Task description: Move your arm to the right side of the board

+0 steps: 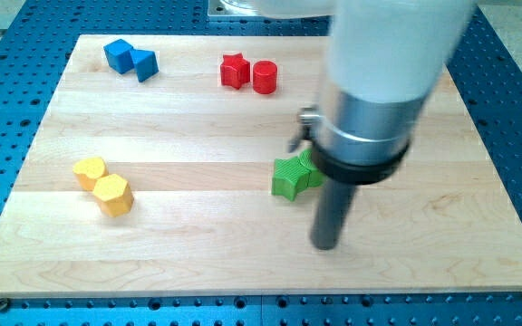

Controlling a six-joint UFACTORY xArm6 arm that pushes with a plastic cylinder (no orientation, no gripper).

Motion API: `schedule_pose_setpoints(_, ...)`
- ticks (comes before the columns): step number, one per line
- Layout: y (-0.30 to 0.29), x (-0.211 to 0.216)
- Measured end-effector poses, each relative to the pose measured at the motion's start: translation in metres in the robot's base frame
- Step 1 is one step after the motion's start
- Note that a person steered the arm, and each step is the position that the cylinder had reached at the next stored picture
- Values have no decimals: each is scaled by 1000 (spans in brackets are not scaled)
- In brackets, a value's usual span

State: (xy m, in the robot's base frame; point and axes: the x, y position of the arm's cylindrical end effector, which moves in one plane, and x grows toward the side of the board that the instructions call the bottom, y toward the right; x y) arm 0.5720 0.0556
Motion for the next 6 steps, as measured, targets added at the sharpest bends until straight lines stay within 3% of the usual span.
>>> schedule_pose_setpoints(3,-16,0)
schedule_pose_setpoints(5,-115,6)
schedule_pose_setpoints(6,-52,8)
